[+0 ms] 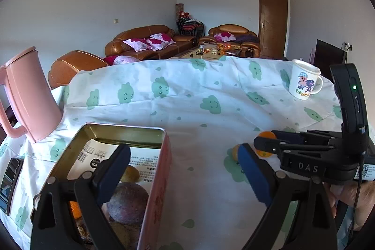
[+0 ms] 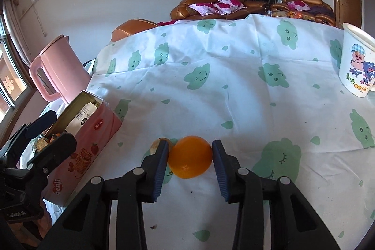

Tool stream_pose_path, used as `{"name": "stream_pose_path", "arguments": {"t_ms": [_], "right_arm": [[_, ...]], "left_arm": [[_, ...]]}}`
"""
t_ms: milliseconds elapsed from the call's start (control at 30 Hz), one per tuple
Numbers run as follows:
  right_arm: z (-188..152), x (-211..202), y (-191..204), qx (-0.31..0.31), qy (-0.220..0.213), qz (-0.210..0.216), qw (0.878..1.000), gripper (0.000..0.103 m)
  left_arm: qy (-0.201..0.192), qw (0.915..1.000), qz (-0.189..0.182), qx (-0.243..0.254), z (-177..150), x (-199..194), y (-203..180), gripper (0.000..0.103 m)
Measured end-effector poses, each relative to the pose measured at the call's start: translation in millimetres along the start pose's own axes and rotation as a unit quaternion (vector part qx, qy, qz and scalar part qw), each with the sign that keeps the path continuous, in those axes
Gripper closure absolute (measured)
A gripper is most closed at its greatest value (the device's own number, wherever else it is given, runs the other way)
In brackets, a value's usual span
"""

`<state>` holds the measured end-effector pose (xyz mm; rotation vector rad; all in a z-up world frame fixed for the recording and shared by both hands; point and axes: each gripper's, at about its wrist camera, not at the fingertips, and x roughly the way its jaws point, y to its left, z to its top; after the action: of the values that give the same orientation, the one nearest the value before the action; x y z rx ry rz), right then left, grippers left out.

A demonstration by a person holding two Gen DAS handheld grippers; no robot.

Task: Organize fruits
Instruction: 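Grasp a mandarin with the right tool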

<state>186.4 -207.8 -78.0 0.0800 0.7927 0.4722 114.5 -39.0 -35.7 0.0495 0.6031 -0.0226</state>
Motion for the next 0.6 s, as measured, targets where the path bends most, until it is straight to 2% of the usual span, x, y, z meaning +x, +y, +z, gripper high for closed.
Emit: {"name": "stream_pose_path", "arguments": {"t_ms": [200,300,367,400,433,600], "right_arm": [[-3.6,-23.2,-6.4,-0.017,-0.037,-0.063,0.997,0.063],[-4.4,-30.2,-14.7,-0.012,-0.045,-0.076,0.996,0.063],[-5.1,-35.6,-21.5,-0.005,-0.052,-0.079,0.996,0.063],[-5.9,-37.2,-23.1,-0.003,-0.056,-0.08,0.995,0.063],[-6.0,-38.9,-24.9,-0.001,-0.058,-0.081,0.995,0.063],[-6.3,-40.6,-24.7,-0.006,-0.062,-0.081,0.995,0.063]], "left_arm": [[0.023,0.9993,-0.023,0.02,0.3,17.8,-24.5,0.012],[0.046,0.9977,-0.04,0.03,-0.2,32.3,-37.8,0.02],[0.063,0.9962,-0.049,0.034,-1.5,41.7,-44.6,0.031],[0.073,0.9951,-0.055,0.038,-1.5,46.4,-47.8,0.042],[0.082,0.994,-0.06,0.039,-1.3,50.8,-50.6,0.047],[0.118,0.9895,-0.079,0.029,2.7,73.3,-58.2,0.051]]}}
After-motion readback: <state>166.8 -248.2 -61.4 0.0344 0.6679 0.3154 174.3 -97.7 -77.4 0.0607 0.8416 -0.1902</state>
